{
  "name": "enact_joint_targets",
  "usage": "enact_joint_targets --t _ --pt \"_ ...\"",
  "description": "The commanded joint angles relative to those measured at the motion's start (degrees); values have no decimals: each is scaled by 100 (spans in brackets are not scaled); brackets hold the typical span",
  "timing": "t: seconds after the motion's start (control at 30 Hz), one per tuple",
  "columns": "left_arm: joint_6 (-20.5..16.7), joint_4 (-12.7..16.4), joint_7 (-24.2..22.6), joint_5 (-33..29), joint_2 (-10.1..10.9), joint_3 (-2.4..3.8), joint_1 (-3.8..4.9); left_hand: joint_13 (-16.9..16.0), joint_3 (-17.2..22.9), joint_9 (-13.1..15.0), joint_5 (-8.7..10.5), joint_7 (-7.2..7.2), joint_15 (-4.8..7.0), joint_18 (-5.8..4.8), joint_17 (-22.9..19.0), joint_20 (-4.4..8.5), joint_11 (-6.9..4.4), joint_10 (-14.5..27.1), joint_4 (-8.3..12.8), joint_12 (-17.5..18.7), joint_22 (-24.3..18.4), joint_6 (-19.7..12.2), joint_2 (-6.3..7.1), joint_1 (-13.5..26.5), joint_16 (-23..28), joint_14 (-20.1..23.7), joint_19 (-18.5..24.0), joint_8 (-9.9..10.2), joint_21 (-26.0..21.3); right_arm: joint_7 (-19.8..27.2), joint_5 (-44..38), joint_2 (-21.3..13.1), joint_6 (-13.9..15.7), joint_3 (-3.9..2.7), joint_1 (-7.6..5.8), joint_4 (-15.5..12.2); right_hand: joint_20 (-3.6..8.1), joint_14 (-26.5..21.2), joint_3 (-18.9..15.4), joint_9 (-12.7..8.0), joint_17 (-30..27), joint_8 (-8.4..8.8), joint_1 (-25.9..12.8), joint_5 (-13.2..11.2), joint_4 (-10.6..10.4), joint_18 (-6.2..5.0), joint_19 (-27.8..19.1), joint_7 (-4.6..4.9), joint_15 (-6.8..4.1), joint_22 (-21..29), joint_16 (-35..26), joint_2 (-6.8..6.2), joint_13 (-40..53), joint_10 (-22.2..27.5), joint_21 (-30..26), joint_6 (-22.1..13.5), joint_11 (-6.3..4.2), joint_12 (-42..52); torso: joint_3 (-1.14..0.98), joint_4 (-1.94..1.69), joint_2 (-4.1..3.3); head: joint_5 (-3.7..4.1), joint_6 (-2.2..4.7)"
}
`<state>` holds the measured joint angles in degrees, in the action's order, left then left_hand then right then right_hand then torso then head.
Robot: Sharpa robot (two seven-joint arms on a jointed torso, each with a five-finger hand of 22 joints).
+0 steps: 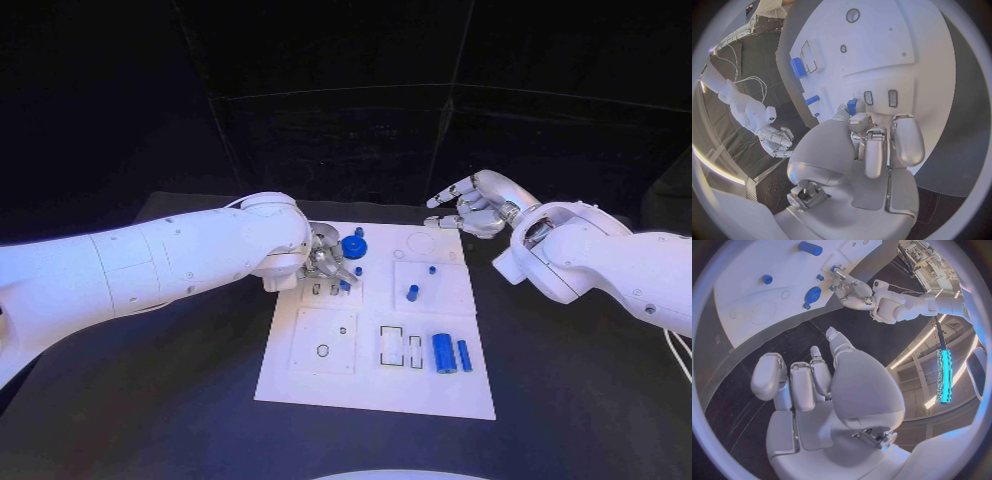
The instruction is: Assemble the parts on the task board
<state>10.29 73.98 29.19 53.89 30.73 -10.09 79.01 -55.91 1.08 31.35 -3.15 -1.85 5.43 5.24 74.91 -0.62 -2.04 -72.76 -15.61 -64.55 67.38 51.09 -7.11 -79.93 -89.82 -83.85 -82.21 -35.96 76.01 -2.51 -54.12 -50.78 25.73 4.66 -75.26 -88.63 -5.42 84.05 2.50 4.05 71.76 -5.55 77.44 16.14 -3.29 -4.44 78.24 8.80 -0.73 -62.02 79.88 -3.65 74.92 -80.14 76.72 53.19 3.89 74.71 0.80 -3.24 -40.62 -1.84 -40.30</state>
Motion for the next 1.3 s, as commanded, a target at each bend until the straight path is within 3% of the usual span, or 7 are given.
enact_joint_targets --t 0.03,0.13,0.3,0.53,0.73,0.93,1.3 --pt "-323 93 -57 -43 69 0 0 17 2127 73 -26 -36 -26 -66 1509 -26 1 -46 967 25 31 20 548 463 -18 -615 50 -29 28 4 -2 12 -72 -4 -13 10 34 225 -23 6 -3 -19 -9 38 -11 -88 4 0 -21 7 -20 45 152 -2 -35 23 -27 -22 -1 -11 3 -7 -8" --pt "-483 187 -76 -93 160 -1 0 19 3079 170 -27 -52 -26 -72 1509 -40 4 -83 1016 -3 58 30 872 912 -18 -615 49 -132 34 1 -2 16 -81 -4 -13 25 34 221 -25 6 -21 -22 -12 50 -12 -90 0 -1 -22 20 -31 46 137 8 -43 25 -27 -38 -1 -15 4 -11 -8" --pt "-706 341 -99 -140 305 -1 -1 10 3512 241 -12 -38 -15 -75 1509 -42 14 -115 1121 -32 85 25 1045 1161 -18 -615 43 -205 42 -5 -2 21 -95 -4 -13 46 35 221 -27 6 -26 -23 -15 55 -13 -92 -3 -1 -22 28 -35 46 138 8 -48 25 -27 -37 -2 -17 7 -19 -10" --pt "-962 620 -99 -133 568 -4 -5 5 3668 269 -10 -30 -11 -76 1509 -40 8 -129 1189 -44 96 24 1091 1238 -18 -615 40 -234 45 -10 -2 51 -123 -3 -12 98 35 220 -30 6 -27 -23 -20 59 -16 -92 -3 -1 -22 30 -36 46 136 9 -49 26 -27 -39 7 17 4 -32 -7" --pt "-1029 733 -83 -46 677 -9 -18 54 3731 280 5 -32 -10 -75 1509 -38 9 -110 1214 -10 93 19 1099 1269 -18 -615 42 -244 41 1 -2 49 -140 -2 -12 124 36 220 -38 5 -29 -26 -36 66 -24 -93 -5 -2 -23 39 -40 44 128 14 -56 27 -28 -47 13 -9 5 -3 -32" --pt "-943 721 -62 13 696 -17 -35 73 3745 283 15 -33 -10 -74 1509 -38 10 -102 1220 3 88 15 1101 1280 -18 -615 44 -246 37 16 -2 50 -139 -2 -11 136 36 220 -38 5 -29 -26 -36 66 -24 -93 -5 -2 -23 39 -40 44 128 14 -56 27 -28 -47 10 -31 6 -24 -47" --pt "-705 563 -29 115 595 -66 -94 128 3754 288 33 -38 -11 -68 1509 -37 14 -72 1228 46 62 0 1118 1309 -18 -615 55 -246 19 146 32 57 -48 -2 -11 136 45 185 -57 -2 -192 -28 -62 84 -50 -132 -84 -9 -33 267 -163 61 -375 361 -197 -6 -39 -621 -1 2 -2 -55 -64"
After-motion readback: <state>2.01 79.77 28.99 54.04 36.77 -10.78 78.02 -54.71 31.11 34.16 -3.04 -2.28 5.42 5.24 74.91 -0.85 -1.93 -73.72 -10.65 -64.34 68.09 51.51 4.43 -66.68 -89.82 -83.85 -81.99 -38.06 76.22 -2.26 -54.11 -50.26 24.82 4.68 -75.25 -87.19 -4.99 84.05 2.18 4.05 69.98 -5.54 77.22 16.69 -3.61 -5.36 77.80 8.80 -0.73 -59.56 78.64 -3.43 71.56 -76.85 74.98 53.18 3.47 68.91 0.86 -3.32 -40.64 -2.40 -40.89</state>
